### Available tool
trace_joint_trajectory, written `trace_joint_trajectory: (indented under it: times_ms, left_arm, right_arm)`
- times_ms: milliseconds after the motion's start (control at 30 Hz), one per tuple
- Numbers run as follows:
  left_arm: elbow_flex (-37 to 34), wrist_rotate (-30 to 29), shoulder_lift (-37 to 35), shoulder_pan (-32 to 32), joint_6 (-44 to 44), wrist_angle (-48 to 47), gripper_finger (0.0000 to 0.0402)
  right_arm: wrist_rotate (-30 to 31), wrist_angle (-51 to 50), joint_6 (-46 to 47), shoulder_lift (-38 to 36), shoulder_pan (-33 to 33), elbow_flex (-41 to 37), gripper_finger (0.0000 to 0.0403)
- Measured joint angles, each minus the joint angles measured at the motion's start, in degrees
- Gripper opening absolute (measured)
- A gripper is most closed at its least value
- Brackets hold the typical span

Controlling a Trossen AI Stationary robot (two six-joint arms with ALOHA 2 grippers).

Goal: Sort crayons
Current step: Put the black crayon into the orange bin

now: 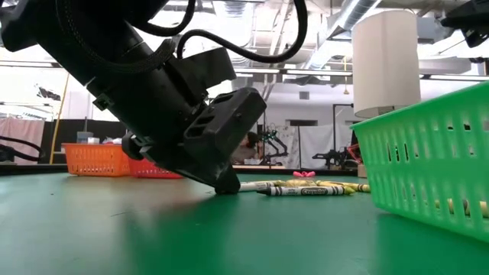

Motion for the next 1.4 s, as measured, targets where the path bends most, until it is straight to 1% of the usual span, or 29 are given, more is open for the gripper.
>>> trace_joint_trajectory:
  times_ms: [67,133,300,567,767,867,1067,1200,1300,1400]
  left_arm:
    - [0.0,0.0,0.0,0.0,-0.2,0.1,0.0018]
    - [0.0,0.0,0.0,0.0,-0.6,0.5,0.001]
    - [0.3,0.0,0.0,0.0,-0.9,1.2,0.0011]
    - [3.7,0.9,-0.4,-0.1,0.9,1.3,0.0011]
    - [6.2,-0.8,-3.3,-0.1,2.0,0.9,0.0011]
    - [7.0,-1.0,-5.4,-0.1,2.1,-1.1,0.0011]
    - [7.3,-2.9,-12.3,0.0,1.9,-8.1,0.0011]
    - [7.3,-5.5,-17.3,0.3,0.7,-15.7,0.0011]
    - [7.3,-7.4,-20.6,0.7,-3.3,-23.7,0.0011]
    - [7.3,-7.5,-23.2,1.4,-10.0,-34.2,0.0011]
  right_arm:
    - [0.0,0.0,0.0,0.0,0.0,0.0,0.0068]
    - [0.0,0.0,0.0,0.0,0.0,0.0,0.0068]
    - [0.0,0.0,0.0,0.0,0.0,0.0,0.0068]
    - [0.0,0.0,0.0,0.0,0.0,0.0,0.0068]
    - [0.0,0.0,0.0,0.0,0.0,0.0,0.0068]
    - [0.0,0.0,0.0,0.0,0.0,0.0,0.0068]
    - [0.0,0.0,0.0,0.0,0.0,0.0,0.0068]
    - [0.0,0.0,0.0,0.0,0.0,0.0,0.0068]
    - [0.0,0.0,0.0,0.0,0.0,0.0,0.0068]
    - [0.0,0.0,0.0,0.0,0.0,0.0,0.0068]
